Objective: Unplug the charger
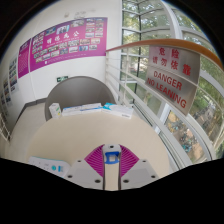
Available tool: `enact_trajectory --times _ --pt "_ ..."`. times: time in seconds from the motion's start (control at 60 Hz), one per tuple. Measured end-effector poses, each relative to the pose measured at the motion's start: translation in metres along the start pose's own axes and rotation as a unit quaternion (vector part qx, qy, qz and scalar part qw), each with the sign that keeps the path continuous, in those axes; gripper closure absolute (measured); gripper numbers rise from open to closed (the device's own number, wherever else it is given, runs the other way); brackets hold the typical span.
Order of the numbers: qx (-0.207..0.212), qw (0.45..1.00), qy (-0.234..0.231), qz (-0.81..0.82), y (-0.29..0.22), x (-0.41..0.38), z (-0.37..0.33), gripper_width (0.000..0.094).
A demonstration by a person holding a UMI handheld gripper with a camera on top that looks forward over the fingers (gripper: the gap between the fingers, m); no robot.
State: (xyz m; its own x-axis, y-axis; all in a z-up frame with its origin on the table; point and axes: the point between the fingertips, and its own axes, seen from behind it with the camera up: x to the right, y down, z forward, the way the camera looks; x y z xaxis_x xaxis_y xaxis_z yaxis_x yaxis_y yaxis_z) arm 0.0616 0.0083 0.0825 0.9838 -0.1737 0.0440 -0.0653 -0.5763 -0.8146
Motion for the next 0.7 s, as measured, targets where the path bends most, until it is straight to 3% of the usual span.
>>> enact_trajectory --times 0.05,0.15,0.25,0.333,0.483,0.7 --pt "-0.033 0.999 -0.010 0.009 0.041 0.005 0.021 0.0754" --pt "-0.078 0.997 -0.010 0.015 0.071 0.016 0.029 0.0711" --pt "-0.076 0.997 -0.008 0.019 0.077 0.027 0.038 0.0643" --pt "-0.069 0.997 -0.008 0.023 0.072 0.031 0.039 0.0472" --pt "-0.041 0.999 -0.006 0.009 0.052 0.035 0.026 0.0078" --pt "0.008 1.000 -0.008 -0.007 0.020 0.027 -0.045 0.0081"
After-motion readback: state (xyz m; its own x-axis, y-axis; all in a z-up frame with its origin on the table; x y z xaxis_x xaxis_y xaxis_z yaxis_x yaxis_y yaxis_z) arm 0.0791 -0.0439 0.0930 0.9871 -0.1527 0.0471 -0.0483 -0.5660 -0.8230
